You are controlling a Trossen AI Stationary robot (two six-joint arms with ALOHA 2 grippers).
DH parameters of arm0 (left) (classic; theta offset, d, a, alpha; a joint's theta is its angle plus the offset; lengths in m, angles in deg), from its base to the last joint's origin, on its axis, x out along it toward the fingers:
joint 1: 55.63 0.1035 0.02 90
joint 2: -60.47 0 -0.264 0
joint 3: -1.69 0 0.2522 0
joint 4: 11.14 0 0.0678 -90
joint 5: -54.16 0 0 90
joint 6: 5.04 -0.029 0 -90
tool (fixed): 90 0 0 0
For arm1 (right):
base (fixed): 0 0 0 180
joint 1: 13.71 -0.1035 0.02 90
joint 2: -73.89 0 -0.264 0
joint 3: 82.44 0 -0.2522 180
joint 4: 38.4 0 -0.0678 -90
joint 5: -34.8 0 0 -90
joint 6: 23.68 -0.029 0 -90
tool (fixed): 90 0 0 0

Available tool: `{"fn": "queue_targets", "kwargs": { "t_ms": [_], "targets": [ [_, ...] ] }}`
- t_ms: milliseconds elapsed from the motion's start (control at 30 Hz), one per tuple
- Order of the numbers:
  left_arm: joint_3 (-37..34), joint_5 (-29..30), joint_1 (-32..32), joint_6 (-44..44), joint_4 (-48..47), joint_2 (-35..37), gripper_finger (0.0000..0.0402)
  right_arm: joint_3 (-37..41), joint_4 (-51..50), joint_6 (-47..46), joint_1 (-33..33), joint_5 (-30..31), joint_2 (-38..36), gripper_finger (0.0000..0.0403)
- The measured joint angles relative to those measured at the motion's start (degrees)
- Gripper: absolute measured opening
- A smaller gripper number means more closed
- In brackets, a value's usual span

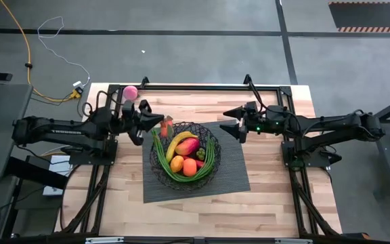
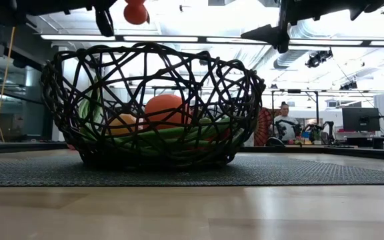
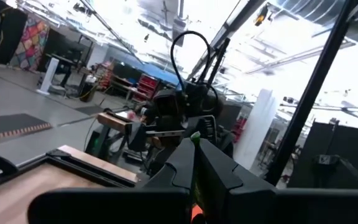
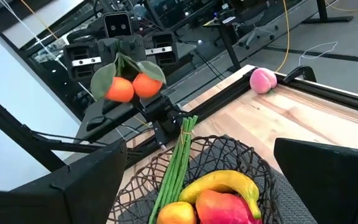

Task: Build produce basket
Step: Put the orange tangerine into the black mesh basket

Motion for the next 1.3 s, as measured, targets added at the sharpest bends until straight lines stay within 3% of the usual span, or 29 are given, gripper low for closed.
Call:
{"fn": "queue_targets", "kwargs": {
  "t_ms": [567, 733, 1000, 1300],
  "targets": [
    [0.34, 2.73, -0.01, -1.33, -2.21, -0.44, 0.0001, 0.0, -0.01, -0.02, 0.0, 0.1, 0.0, 0.0389],
    [7.39, 1.57, -0.28, -1.88, -18.94, -4.01, 0.0001, 0.0, -0.01, -0.02, 0.0, 0.35, 0.0, 0.0389],
    [19.1, -10.24, -3.07, -8.3, -47.29, -12.78, 0.0001, 0.0, -0.09, -0.01, 0.0, 0.48, 0.0, 0.0389],
    [19.54, -10.42, -8.87, -7.94, -52.73, -19.8, 0.0, 0.0, -0.56, 0.0, 0.0, 0.5, 0.0, 0.0389]
  ]
}}
